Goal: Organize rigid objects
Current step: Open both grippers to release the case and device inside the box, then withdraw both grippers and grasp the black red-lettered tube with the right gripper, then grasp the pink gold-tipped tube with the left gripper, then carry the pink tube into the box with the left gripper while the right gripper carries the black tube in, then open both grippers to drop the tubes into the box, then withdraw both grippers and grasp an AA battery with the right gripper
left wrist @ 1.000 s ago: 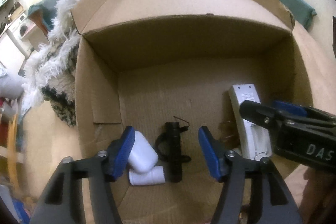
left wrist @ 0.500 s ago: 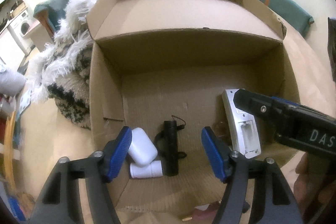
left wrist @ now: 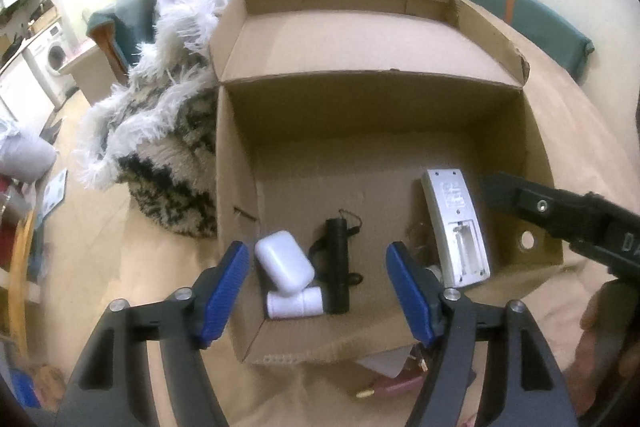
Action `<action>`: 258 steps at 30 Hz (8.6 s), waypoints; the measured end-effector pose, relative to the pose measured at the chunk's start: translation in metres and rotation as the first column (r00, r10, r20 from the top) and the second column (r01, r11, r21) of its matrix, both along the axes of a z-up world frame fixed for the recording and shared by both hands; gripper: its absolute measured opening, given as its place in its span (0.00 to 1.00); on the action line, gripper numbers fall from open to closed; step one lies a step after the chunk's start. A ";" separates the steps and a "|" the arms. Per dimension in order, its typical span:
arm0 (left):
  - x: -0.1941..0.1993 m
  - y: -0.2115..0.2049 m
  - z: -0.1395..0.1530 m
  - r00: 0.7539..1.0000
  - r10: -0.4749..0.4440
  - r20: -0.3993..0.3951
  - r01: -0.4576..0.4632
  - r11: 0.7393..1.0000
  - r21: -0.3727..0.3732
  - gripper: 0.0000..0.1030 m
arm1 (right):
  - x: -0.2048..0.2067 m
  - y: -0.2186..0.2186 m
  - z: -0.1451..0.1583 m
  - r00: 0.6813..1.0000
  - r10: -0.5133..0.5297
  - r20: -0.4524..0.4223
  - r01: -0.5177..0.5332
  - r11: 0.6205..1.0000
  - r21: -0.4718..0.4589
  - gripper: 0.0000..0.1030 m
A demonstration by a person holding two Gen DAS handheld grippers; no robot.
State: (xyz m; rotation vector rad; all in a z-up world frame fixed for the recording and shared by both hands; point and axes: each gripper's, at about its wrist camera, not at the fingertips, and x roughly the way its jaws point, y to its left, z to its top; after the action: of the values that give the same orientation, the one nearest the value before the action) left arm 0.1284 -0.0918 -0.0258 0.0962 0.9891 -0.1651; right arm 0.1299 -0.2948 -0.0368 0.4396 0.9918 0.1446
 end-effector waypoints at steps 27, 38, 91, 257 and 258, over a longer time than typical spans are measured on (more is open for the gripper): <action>-0.072 0.065 -0.003 0.987 0.148 -0.059 -0.152 0.986 -0.075 0.67 | -0.096 0.015 -0.014 0.999 -0.005 -0.047 0.005 1.000 -0.003 0.95; -0.065 0.076 -0.023 0.967 0.205 -0.150 -0.217 0.973 -0.073 0.67 | -0.097 -0.008 -0.056 0.973 -0.048 -0.227 0.053 0.998 0.016 0.95; -0.048 -0.053 -0.124 0.914 0.038 -0.404 -0.025 0.999 0.039 0.57 | -0.070 0.001 -0.057 0.978 0.047 -0.205 -0.058 0.997 -0.049 0.20; -0.080 0.088 -0.020 0.955 0.232 -0.187 -0.252 0.963 -0.092 0.68 | -0.101 0.082 -0.109 0.899 0.140 -0.415 -0.271 0.922 -0.277 0.46; -0.080 0.089 -0.021 0.954 0.235 -0.187 -0.255 0.963 -0.090 0.68 | -0.101 0.085 -0.107 0.902 0.151 -0.405 -0.286 0.911 -0.297 0.30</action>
State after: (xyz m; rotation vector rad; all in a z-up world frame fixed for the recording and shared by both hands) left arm 0.0485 -0.0031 -0.0465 -0.1481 1.1552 -0.0010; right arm 0.0292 -0.2093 -0.1442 0.0176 1.4174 0.0869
